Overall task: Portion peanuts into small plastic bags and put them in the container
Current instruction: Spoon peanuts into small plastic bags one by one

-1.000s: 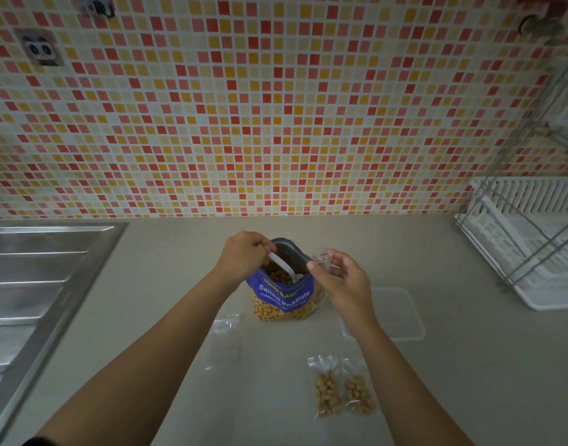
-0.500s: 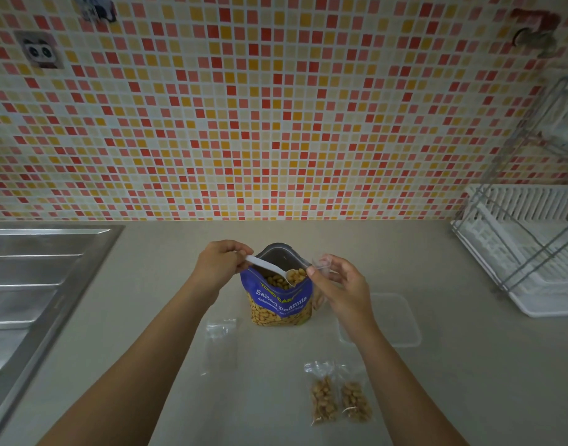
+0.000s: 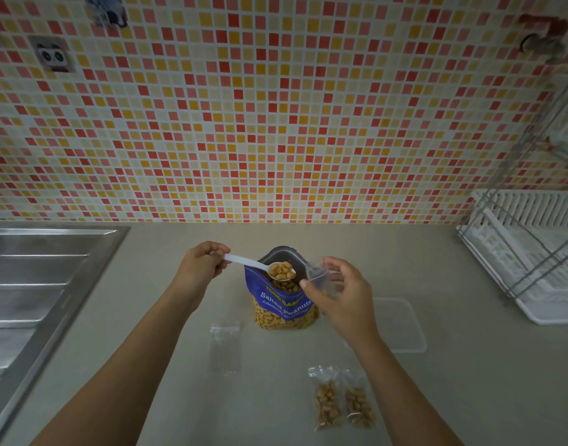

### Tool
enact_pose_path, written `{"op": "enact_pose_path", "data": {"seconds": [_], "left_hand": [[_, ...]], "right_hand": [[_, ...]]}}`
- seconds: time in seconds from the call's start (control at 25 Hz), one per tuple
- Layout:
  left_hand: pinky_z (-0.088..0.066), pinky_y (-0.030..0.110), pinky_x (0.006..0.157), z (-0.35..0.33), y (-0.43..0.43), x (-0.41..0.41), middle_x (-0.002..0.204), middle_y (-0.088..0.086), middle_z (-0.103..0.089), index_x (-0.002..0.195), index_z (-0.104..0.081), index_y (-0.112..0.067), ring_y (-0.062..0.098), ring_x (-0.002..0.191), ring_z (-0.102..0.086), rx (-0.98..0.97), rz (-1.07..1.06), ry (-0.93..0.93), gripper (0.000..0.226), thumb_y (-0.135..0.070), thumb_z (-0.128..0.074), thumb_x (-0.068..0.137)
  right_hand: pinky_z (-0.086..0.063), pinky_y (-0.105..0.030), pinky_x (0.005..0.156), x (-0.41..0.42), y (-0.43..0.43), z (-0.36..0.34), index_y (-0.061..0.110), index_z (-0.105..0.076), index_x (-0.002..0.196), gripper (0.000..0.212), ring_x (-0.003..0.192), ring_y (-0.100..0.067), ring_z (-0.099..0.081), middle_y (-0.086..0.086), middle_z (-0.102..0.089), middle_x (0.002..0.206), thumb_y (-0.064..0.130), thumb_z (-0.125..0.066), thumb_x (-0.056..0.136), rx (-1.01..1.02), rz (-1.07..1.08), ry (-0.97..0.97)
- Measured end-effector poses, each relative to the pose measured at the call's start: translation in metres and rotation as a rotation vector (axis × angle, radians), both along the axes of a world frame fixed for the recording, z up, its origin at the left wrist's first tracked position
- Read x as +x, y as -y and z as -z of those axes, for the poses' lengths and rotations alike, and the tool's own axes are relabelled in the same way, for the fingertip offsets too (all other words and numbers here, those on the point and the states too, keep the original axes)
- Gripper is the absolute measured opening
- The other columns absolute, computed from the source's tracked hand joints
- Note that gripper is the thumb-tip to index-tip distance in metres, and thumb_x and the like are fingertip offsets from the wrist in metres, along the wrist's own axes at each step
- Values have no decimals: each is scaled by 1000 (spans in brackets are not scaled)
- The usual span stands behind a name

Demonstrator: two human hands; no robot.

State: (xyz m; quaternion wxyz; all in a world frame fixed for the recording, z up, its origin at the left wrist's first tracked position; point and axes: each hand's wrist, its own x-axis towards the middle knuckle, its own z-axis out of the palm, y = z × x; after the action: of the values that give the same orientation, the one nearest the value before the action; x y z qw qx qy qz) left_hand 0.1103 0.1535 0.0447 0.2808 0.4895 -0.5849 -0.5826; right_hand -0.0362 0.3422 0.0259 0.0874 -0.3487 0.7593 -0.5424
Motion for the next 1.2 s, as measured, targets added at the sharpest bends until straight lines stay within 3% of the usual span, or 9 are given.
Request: {"op": "enact_pose_path", "data": {"seconds": [0.2, 0.4, 0.76, 0.88, 1.04, 1.2], "left_hand": [[-44, 22, 67, -8, 3, 1, 77, 8, -54, 78, -61, -12, 16, 71, -50, 46, -29, -68, 31, -2, -38, 96], [-43, 21, 67, -37, 9, -1, 74, 6, -53, 77, -59, -11, 14, 69, -49, 21, 10, -163, 28, -1, -40, 95], [-43, 20, 65, -60, 1, -22, 77, 6, -55, 77, -60, -14, 14, 70, -50, -99, 161, -16, 29, -2, -41, 94], [-42, 19, 66, -76, -4, -32, 80, 2, -57, 80, -62, -15, 12, 73, -52, -246, 269, 79, 26, -6, -42, 95], [-43, 14, 69, -108, -22, -48, 81, -8, -57, 91, -64, -11, 3, 73, -53, -618, 495, 244, 21, -8, -43, 94], [-35, -1, 51, -135, -43, -58, 73, -13, -52, 92, -63, -15, 0, 59, -47, -996, 642, 382, 21, -9, -43, 95]], "right_hand": [[-36, -1, 66, 7, 6, -2, 17, -60, 114, 55, 85, -4, -54, 11, -58, 97, 35, -80, 66, 92, 5, -158], [-33, -1, 64, 11, 13, -7, 15, -60, 112, 54, 84, -3, -52, 7, -62, 101, 34, -80, 66, 117, 17, -208], [-31, -2, 63, 11, 16, -9, 17, -60, 111, 52, 85, -5, -54, 5, -65, 104, 36, -79, 67, 134, 22, -174], [-31, -1, 64, 11, 16, -9, 17, -60, 111, 52, 87, -6, -55, 4, -65, 104, 36, -79, 67, 125, 21, -165], [-31, 1, 62, 11, 17, -12, 16, -61, 111, 52, 84, -6, -55, 8, -60, 98, 36, -80, 67, 95, 48, -132], [-41, -8, 66, 10, 20, -9, 18, -61, 110, 50, 84, -8, -60, 5, -65, 99, 37, -79, 67, 43, 41, -68]]}}
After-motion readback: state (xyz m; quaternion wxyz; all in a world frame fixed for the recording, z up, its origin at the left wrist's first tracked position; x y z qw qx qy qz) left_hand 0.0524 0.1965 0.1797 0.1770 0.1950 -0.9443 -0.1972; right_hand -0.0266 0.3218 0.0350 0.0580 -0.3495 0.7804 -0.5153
